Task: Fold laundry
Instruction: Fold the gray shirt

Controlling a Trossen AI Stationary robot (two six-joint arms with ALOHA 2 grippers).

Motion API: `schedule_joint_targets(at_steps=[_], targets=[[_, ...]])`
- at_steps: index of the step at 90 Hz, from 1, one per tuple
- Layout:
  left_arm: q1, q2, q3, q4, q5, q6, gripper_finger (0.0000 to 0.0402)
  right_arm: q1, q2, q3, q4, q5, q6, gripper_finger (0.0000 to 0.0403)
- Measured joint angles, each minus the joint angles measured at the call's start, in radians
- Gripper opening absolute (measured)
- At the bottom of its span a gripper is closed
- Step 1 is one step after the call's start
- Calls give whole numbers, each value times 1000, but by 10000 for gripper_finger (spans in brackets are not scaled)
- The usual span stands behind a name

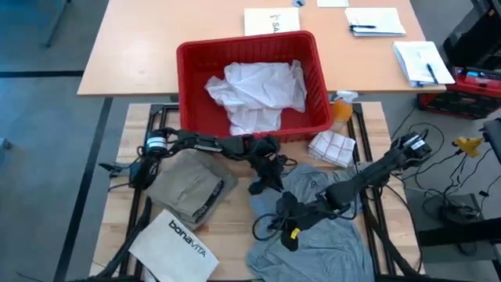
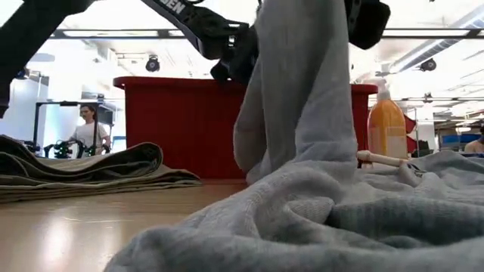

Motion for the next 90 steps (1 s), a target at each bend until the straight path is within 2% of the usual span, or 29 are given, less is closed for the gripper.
schedule_joint_targets(at_steps=[14, 42, 50, 56, 68, 90], targets=[[7, 53, 0, -8, -107, -2, 3, 2, 0, 0, 29, -5, 11, 0], [22, 65, 0, -8, -195, -16, 1, 2, -1, 0, 48, -17, 19, 0], [28, 77, 0, 10, -233, -63, 1, 2, -1, 0, 82, -63, 25, 0], [28, 78, 4, 12, -232, -73, 1, 4, -1, 0, 107, -96, 11, 0], [25, 76, 17, 22, -157, -46, 1, 5, -1, 0, 73, -65, 15, 0], [16, 76, -2, -3, -166, -18, 0, -2, 0, 1, 73, -60, 27, 0]])
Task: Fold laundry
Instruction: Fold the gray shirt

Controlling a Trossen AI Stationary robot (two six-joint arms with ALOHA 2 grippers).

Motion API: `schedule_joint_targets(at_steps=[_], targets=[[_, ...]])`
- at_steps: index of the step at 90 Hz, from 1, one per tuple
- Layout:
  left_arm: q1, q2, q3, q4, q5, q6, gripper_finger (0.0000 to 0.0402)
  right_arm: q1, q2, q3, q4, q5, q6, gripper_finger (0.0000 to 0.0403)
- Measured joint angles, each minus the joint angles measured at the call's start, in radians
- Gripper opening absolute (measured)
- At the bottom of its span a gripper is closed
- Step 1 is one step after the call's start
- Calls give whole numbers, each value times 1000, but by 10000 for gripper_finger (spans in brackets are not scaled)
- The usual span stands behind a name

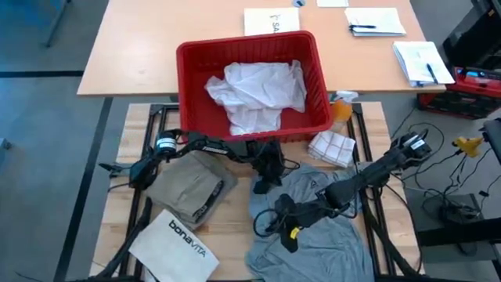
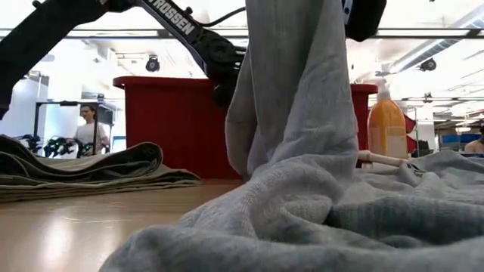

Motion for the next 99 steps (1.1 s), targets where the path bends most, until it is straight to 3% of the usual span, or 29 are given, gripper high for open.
schedule_joint_targets(at_steps=[12, 34, 64, 79, 99], targets=[[6, 22, -2, -31, -98, 6, 0, 2, 1, 3, 20, -22, -4, 0], [18, 54, 3, -148, -66, 19, 0, 5, 2, 44, -17, -28, -12, 0], [28, -31, -4, -367, -58, 91, 0, 15, -23, 67, -117, -29, -16, 0], [29, -38, -7, -397, -59, 87, 0, 6, -82, 67, -227, -26, 85, 0], [30, -39, -8, -394, -42, 65, 0, 23, -223, 51, -448, 104, 191, 0]])
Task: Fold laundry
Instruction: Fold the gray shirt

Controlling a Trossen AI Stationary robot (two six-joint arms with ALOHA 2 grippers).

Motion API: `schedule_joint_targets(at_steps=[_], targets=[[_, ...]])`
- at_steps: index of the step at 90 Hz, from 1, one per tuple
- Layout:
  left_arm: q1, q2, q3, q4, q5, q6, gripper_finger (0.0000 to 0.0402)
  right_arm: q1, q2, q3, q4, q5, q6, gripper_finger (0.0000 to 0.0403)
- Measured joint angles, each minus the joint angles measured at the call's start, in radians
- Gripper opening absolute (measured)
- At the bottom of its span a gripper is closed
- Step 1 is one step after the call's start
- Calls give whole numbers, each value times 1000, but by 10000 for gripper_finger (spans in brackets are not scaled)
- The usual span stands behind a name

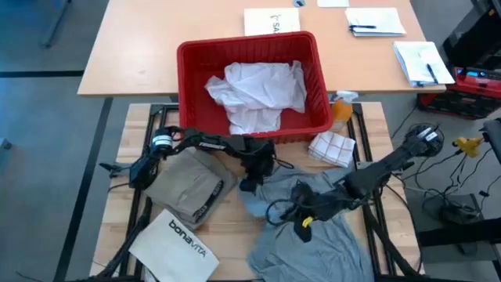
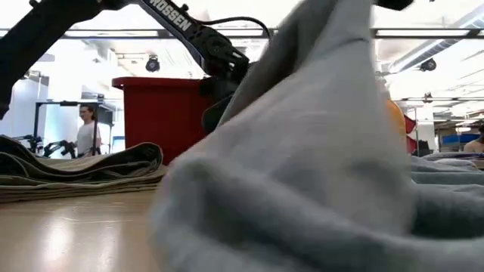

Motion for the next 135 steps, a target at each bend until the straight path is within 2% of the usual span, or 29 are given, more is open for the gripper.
schedule_joint_targets(at_steps=[29, 48, 83, 97, 113, 135], targets=[[2, 0, -2, 14, -3, -19, 0, 20, -140, -43, -347, 105, 266, 0], [2, -2, -2, 19, -27, -30, 0, 23, -152, -43, -579, 101, 477, 0], [2, -2, 0, 10, -29, -49, 0, 23, -149, -43, -936, -16, 731, 0], [2, -2, 0, 8, -29, -64, 0, 21, -142, -46, -1045, -50, 777, 0], [2, -3, 0, 5, -29, -72, 0, 20, -121, -92, -1106, -90, 809, 0], [2, -3, 0, 5, -29, -76, 0, 20, -92, -242, -996, -112, 802, 0]])
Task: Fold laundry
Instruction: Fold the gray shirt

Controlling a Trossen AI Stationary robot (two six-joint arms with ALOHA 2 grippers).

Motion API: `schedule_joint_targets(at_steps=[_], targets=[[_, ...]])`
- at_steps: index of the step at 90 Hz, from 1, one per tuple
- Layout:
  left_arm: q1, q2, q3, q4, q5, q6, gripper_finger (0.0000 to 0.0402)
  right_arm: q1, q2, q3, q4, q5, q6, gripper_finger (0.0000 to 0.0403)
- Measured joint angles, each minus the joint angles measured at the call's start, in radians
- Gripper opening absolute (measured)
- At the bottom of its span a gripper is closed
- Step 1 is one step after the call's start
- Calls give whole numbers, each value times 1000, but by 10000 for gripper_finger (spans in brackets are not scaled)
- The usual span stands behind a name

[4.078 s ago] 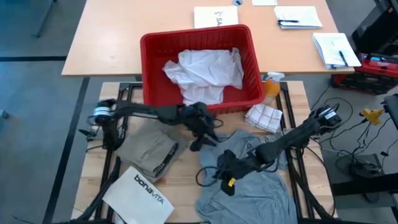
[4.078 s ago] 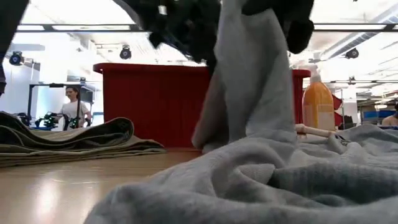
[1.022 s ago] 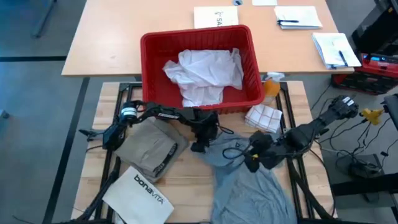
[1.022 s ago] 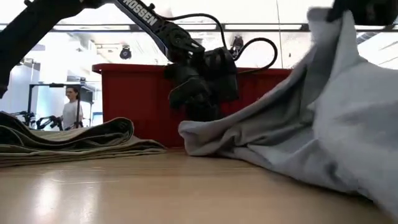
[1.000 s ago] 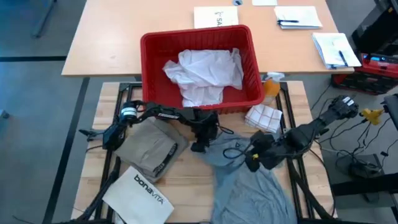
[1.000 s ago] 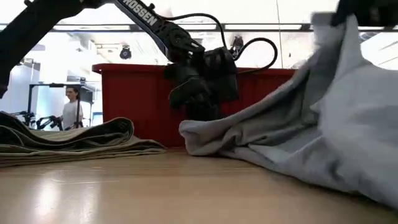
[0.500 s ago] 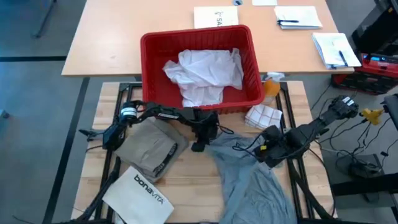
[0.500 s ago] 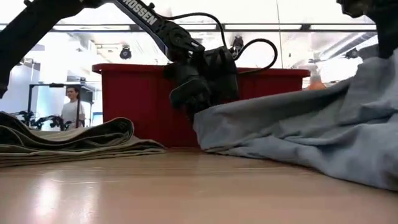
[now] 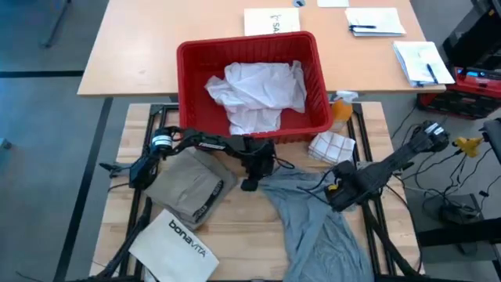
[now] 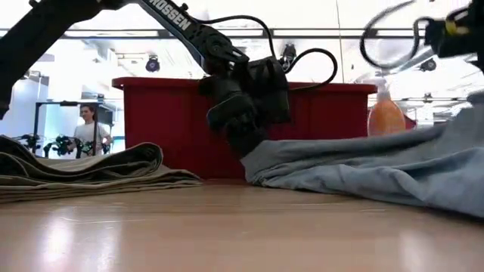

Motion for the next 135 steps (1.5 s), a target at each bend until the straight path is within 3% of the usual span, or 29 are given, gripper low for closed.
schedule_joint_targets(at_steps=[26, 67, 80, 92, 111, 122, 135], targets=[[0, 0, 0, 0, 0, -7, 0, -1, -30, -145, 135, -59, 1, 0], [0, 0, 0, 0, 3, -22, 0, -37, -12, -142, 132, -63, 2, 6], [0, 0, 0, -2, 8, -30, 0, -37, -22, -130, 117, -66, -29, 54], [0, -3, 0, -6, 24, -41, 0, -37, -32, -97, 93, -48, -37, 141], [0, -51, 2, -12, 13, -55, 0, -37, -33, -9, -119, -27, 9, 272], [0, -94, 17, -27, -16, -60, 0, -27, -33, 76, -30, 134, -88, 287], [-2, -189, 22, -16, -76, -147, 0, -26, -22, 121, 330, 323, -370, 261]])
